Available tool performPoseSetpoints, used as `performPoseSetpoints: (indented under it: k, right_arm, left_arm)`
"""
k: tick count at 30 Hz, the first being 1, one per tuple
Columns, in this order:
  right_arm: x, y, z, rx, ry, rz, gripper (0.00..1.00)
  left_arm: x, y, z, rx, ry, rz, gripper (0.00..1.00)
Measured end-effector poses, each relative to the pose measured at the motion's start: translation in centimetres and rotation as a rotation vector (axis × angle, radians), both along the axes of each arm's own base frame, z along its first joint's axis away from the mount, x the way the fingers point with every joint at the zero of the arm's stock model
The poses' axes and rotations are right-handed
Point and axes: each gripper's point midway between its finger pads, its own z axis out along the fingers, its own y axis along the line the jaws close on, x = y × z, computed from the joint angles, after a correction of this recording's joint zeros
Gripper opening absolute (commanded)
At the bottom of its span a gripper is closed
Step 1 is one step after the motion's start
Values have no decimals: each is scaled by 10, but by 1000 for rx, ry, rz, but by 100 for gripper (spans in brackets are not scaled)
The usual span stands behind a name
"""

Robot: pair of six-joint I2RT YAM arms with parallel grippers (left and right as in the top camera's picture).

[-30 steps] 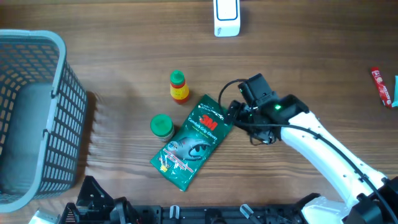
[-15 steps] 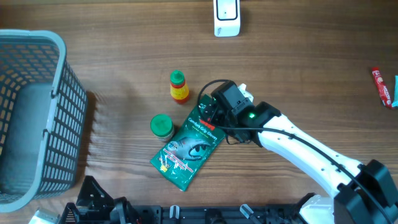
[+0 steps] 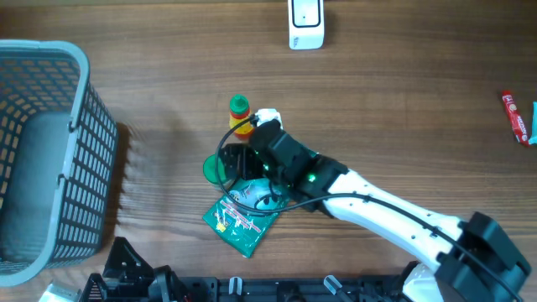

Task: Scan the item barcode
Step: 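Grasp the green-lidded jar by its lid and lift it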

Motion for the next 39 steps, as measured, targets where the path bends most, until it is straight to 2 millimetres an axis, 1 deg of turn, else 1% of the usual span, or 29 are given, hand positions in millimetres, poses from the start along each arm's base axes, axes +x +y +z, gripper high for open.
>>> performPoseSetpoints:
  k: [2,3,4,5,6,8,9,10,11,12,15,16,17,18,21,22,24,25,26,27,28,29,31,33,35,36,37,38,39]
  right_arm:
    - [1,15,-15,-33,6,6,100]
    - [-1,27,-31,-74,21,18,100]
    - [-3,32,-42,-112,29,20,100]
    - [-3,42,-49,-153,18,14,99]
    - [-1,51,-48,-161,-5,7,99]
    - [1,60,-52,-187,-18,-17,99]
    - [3,61,-62,-205,-14,-27,96]
    - [3,58,-78,-242,3,-31,90]
    - [0,54,-90,-271,21,-32,86]
    - [-3,51,-96,-294,36,-30,81]
    - [-11,46,-101,-332,51,-24,67]
    - [-10,45,-100,-345,49,-25,61]
    - [-10,45,-97,-354,54,-25,57]
    - [-12,42,-96,-384,55,-3,56]
    - [-19,31,-90,-485,58,75,55]
    - [-23,25,-82,-509,56,100,55]
    - [-32,6,-48,-541,48,140,56]
    - [-36,-9,-34,-563,60,141,55]
    - [-35,-31,-14,-579,67,126,55]
    - [-28,-45,1,-576,55,107,55]
    - [-8,-75,19,-596,38,46,55]
    - [0,-89,19,-619,42,15,55]
    - [20,-116,10,-638,67,-56,55]
    - [45,-153,-15,-641,93,-160,56]
    - [63,-182,-43,-622,94,-208,59]
    - [70,-189,-55,-601,84,-198,60]
    - [75,-190,-61,-587,56,-160,62]
    - [79,-192,-70,-553,38,-145,62]
    - [83,-192,-74,-532,12,-140,62]
  left_arm:
    - [0,0,0,0,0,0,100]
    - [0,0,0,0,0,0,100]
    - [0,0,0,0,0,0,100]
    - [0,0,0,0,0,0,100]
    - [0,0,0,0,0,0,100]
    - [0,0,0,0,0,0,100]
    - [0,0,0,0,0,0,100]
    - [0,0,0,0,0,0,100]
    - [0,0,0,0,0,0,100]
    - [0,0,0,0,0,0,100]
    - [0,0,0,0,0,0,100]
    - [0,0,0,0,0,0,100]
    - [0,0,0,0,0,0,100]
    - [0,0,0,0,0,0,100]
    - [0,0,0,0,1,0,100]
    - [0,0,0,0,0,0,100]
    - [0,0,0,0,0,0,100]
    - [0,0,0,0,-1,0,100]
    - [0,0,0,0,0,0,100]
    - [0,0,0,0,0,0,100]
    - [0,0,0,0,0,0,100]
    - [0,0,0,0,0,0,100]
    - [0,0,0,0,0,0,100]
    - [0,0,0,0,-1,0,100]
    - [0,0,0,0,-1,0,100]
    - [0,0,0,0,-1,0,100]
    - [0,0,0,0,0,0,100]
    - [0,0,0,0,0,0,100]
    - [0,0,0,0,0,-1,100]
